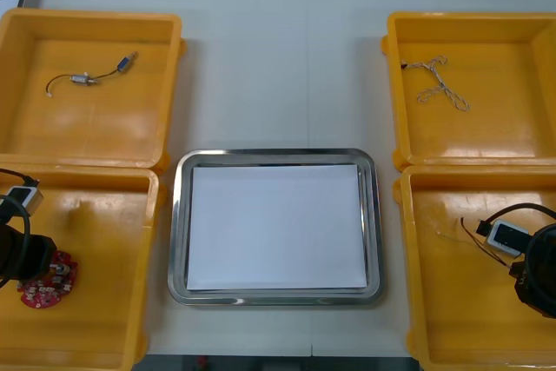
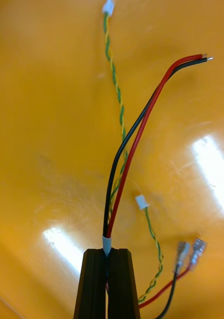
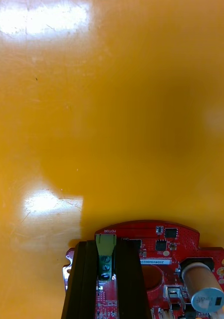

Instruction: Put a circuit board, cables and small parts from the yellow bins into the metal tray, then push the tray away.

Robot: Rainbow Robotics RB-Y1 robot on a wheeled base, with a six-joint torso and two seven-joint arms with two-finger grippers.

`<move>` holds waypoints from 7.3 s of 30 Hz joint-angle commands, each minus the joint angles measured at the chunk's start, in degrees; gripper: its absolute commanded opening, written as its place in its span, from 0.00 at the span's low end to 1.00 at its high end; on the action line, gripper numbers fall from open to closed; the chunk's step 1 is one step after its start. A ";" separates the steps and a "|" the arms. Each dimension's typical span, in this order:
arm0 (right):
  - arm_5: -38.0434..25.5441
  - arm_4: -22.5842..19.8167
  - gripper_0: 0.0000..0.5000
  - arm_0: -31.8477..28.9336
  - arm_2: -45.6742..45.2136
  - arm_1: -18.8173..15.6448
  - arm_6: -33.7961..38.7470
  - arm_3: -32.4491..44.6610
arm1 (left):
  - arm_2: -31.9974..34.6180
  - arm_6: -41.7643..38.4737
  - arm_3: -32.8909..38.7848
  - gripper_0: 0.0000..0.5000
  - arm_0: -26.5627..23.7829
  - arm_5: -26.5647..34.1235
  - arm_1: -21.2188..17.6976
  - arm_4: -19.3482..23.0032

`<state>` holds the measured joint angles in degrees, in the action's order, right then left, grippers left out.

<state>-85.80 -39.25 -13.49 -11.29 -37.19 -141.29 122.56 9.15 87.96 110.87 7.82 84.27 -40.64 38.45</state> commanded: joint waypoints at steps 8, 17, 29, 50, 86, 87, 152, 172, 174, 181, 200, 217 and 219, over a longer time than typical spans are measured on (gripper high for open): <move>-8.50 -7.86 0.00 3.30 -11.29 4.41 2.51 3.12 | 3.33 -1.56 3.74 0.00 -3.08 4.58 -2.08 2.06; -14.48 -11.99 0.00 6.20 -18.41 7.75 4.01 3.30 | 7.29 -2.09 7.78 0.00 -5.36 9.86 -2.78 3.65; -15.98 -10.67 0.00 6.55 -19.20 7.75 19.39 8.83 | 8.52 -10.96 15.08 0.00 -10.37 19.70 -4.10 5.76; -24.20 -5.92 0.00 10.15 -16.30 7.75 58.41 25.71 | -3.26 -36.54 24.83 0.00 -21.01 25.73 -4.36 11.29; -24.20 -3.99 0.00 17.62 -2.50 9.33 58.67 24.39 | -40.17 -57.28 23.16 0.00 -35.33 24.89 7.06 -12.97; -24.20 -3.81 0.00 17.62 -2.42 9.33 58.59 24.39 | -40.96 -57.19 22.90 0.00 -35.24 24.71 7.24 -13.93; -24.20 -3.46 0.00 17.62 -2.50 9.33 58.15 24.39 | -52.21 -48.93 12.88 0.00 -22.76 1.68 6.01 -31.42; -24.20 -3.46 0.00 17.62 -2.50 9.33 58.15 24.39 | -51.33 -49.99 14.64 0.81 -22.76 2.30 6.36 -30.90; -24.20 -3.46 0.00 17.62 -2.50 9.33 58.15 24.39 | -50.28 -50.07 15.87 0.82 -22.85 3.97 6.36 -29.66; -24.20 -3.46 0.00 17.62 -2.50 9.33 58.15 24.39 | -43.07 -50.25 23.43 0.85 -24.70 14.34 6.62 -20.70; -24.20 -3.20 0.00 20.00 6.72 5.28 56.92 23.34 | -16.97 -46.38 34.06 0.89 -27.69 25.73 4.69 1.10; -22.66 -3.46 0.00 30.98 30.81 -0.43 52.96 19.03 | 3.16 -26.70 37.93 1.00 -13.10 25.73 -1.20 4.70; -21.60 -2.85 0.00 33.36 34.59 -0.69 52.26 17.18 | 5.53 -23.97 37.93 1.00 -11.60 25.73 -1.73 5.23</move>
<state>-108.98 -42.64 15.41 17.82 -35.83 -86.24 141.31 10.57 59.03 146.77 -7.14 109.68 -39.63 42.68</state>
